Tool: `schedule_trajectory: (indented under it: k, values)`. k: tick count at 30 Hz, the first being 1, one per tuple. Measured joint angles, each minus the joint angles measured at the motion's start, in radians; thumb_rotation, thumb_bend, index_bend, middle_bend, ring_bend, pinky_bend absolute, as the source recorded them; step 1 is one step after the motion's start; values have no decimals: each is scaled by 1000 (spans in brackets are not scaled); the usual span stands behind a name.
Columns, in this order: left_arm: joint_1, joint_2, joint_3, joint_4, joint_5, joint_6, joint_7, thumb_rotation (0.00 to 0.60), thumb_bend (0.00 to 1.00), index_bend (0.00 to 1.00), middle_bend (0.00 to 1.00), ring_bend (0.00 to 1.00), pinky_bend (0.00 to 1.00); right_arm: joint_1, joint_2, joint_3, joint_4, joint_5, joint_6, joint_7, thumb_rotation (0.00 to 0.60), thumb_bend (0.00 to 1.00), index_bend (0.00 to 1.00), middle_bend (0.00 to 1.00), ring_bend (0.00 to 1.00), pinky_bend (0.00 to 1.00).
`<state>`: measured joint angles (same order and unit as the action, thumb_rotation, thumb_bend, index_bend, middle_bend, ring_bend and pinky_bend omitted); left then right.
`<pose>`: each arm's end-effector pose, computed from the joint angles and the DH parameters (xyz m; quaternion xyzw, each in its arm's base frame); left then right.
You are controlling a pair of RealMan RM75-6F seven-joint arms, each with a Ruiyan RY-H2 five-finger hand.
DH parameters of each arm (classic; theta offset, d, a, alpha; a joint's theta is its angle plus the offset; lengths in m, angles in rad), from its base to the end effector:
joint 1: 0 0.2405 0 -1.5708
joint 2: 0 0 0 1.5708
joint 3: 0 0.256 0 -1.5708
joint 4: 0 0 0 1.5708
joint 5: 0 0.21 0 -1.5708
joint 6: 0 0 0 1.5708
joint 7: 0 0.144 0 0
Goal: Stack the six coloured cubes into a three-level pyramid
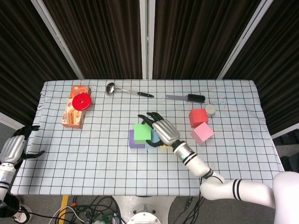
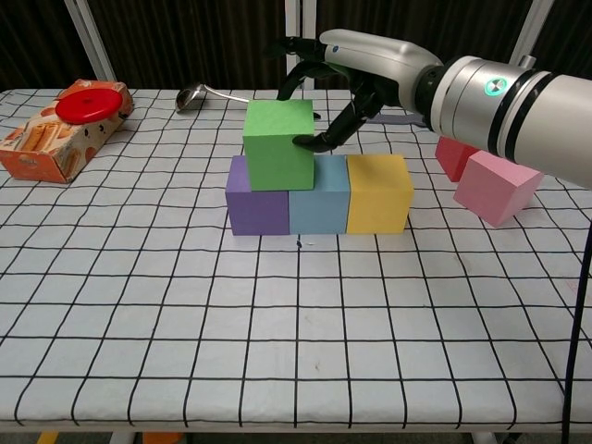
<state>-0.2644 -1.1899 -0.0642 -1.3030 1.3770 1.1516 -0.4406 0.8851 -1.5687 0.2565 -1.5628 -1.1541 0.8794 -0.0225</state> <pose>-0.3645 0.2489 0.1451 -0.5593 -0.5188 -0.3829 0.5209 -0.0573 -0.3457 -0.0247 0.7158 -0.4528 0.4709 0.2465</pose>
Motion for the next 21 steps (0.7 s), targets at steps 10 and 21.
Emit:
schedule_trajectory:
  k: [10,21]
  values:
    - [0,1,4,5,7,-6,-17,600,128,172,192,88,108,0,-1,2,-5,11,0,-14,600,330,0,371,0,0]
    - [1,0,3,12,5,-10,-25,600,129,172,192,88,108,3,-7,0,9,14,-10,-14,600,289,0,273,0,0]
